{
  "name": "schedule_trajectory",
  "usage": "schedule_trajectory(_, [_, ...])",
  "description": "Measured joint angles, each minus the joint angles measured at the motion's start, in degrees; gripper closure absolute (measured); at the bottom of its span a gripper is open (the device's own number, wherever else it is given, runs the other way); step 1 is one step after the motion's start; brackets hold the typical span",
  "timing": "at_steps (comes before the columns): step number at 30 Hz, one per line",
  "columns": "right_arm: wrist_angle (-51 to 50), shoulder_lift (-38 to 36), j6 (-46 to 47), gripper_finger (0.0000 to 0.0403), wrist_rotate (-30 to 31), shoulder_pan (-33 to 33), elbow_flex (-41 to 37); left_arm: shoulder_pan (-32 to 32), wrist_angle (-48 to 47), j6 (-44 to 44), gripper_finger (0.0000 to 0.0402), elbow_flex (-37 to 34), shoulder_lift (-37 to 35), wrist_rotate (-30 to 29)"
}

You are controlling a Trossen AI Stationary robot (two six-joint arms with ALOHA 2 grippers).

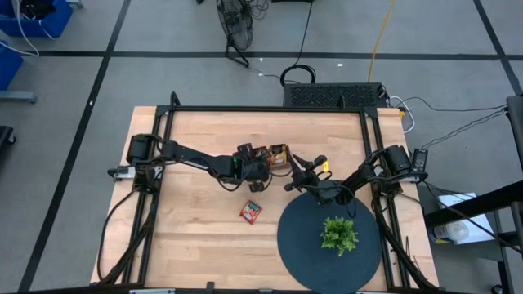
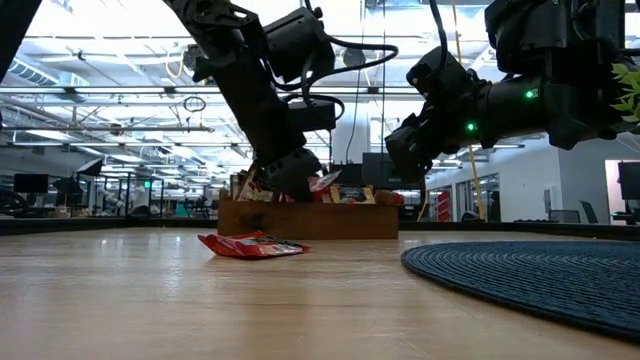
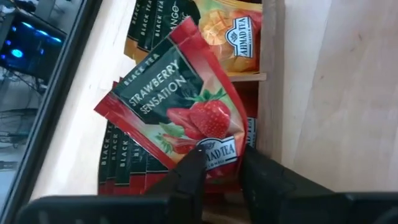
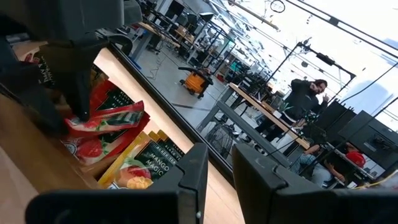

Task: Pick & Place Tea
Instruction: Put the red tea bag into the middle section wooden organizer

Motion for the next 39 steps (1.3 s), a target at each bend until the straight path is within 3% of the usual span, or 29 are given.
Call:
schedule_trajectory(12, [-0.02, 0.00, -0.04, 0.0342, 0.04, -0.01, 0.02, 0.01, -0.86, -0.02, 0.0257, -0.10, -4.10, -1.58])
schedule_trajectory(22, [-0.04, 0.00, -0.04, 0.0342, 0.02, -0.01, 0.04, 0.00, -2.08, -5.05, 0.0219, -0.11, -4.11, -2.63])
schedule_trajectory(39, [-0.03, 0.00, -0.03, 0.0342, 0.01, -0.01, 0.04, -0.87, -2.97, -4.32, 0.0099, -0.09, -4.11, 0.54])
